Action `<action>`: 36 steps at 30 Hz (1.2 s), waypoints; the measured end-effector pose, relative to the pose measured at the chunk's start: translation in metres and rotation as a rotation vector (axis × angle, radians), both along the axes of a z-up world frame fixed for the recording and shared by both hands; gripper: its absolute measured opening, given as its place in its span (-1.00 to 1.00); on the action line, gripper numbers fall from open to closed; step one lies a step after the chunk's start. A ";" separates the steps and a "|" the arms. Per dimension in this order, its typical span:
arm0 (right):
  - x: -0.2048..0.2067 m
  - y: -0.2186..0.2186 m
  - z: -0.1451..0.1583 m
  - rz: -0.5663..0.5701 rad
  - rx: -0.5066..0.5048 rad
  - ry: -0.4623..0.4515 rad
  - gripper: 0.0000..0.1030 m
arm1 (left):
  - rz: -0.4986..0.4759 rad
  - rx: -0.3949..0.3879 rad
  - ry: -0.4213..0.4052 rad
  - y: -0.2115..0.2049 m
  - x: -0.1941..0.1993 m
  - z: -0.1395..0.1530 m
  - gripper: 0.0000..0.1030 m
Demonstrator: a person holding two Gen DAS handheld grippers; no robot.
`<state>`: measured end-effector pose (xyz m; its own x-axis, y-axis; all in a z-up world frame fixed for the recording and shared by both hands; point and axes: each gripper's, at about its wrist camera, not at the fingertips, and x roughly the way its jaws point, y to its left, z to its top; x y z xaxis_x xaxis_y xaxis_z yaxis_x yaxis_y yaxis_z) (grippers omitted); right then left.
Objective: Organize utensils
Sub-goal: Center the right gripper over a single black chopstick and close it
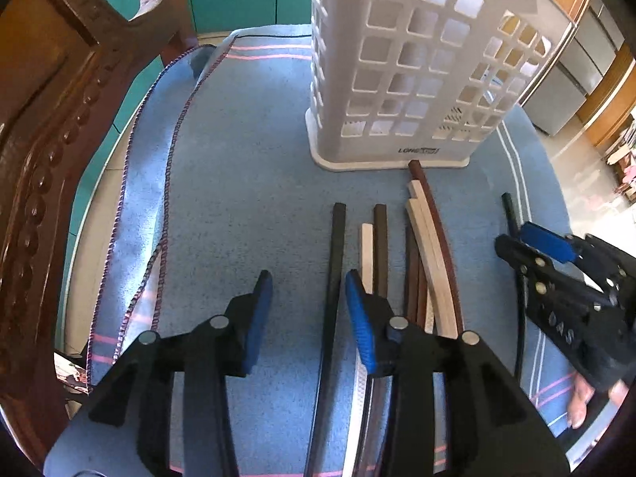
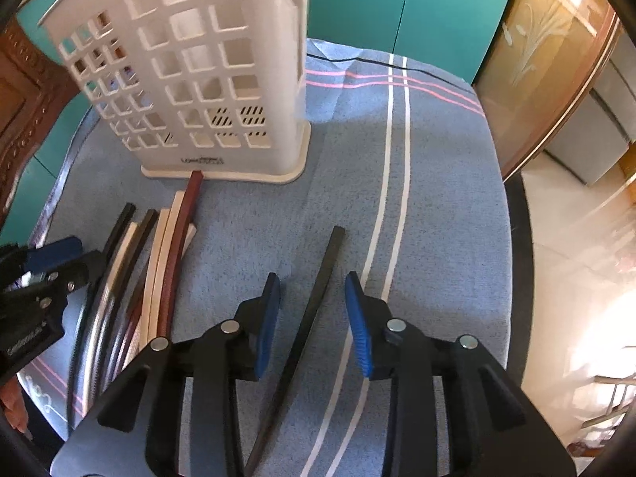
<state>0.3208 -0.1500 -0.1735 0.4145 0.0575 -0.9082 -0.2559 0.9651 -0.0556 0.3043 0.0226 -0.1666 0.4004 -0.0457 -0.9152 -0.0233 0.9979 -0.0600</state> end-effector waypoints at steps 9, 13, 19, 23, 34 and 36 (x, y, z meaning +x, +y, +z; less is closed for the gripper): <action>-0.017 0.006 0.000 -0.008 -0.013 -0.035 -0.32 | -0.028 0.085 -0.011 -0.020 -0.003 -0.005 -0.21; -0.017 0.008 0.003 -0.012 -0.020 -0.039 -0.32 | -0.023 0.092 -0.018 -0.020 -0.007 -0.004 -0.03; -0.011 0.009 0.003 -0.012 -0.026 -0.043 -0.32 | -0.027 0.094 -0.029 -0.019 -0.010 -0.010 0.02; -0.012 0.010 0.003 -0.009 -0.029 -0.046 -0.32 | -0.021 0.102 -0.030 -0.017 -0.010 -0.010 0.07; -0.014 0.008 0.003 -0.017 -0.042 -0.053 -0.17 | -0.015 0.114 -0.032 -0.015 -0.012 -0.010 0.15; -0.014 0.007 0.003 -0.017 -0.043 -0.054 -0.17 | -0.015 0.117 -0.032 -0.015 -0.012 -0.010 0.16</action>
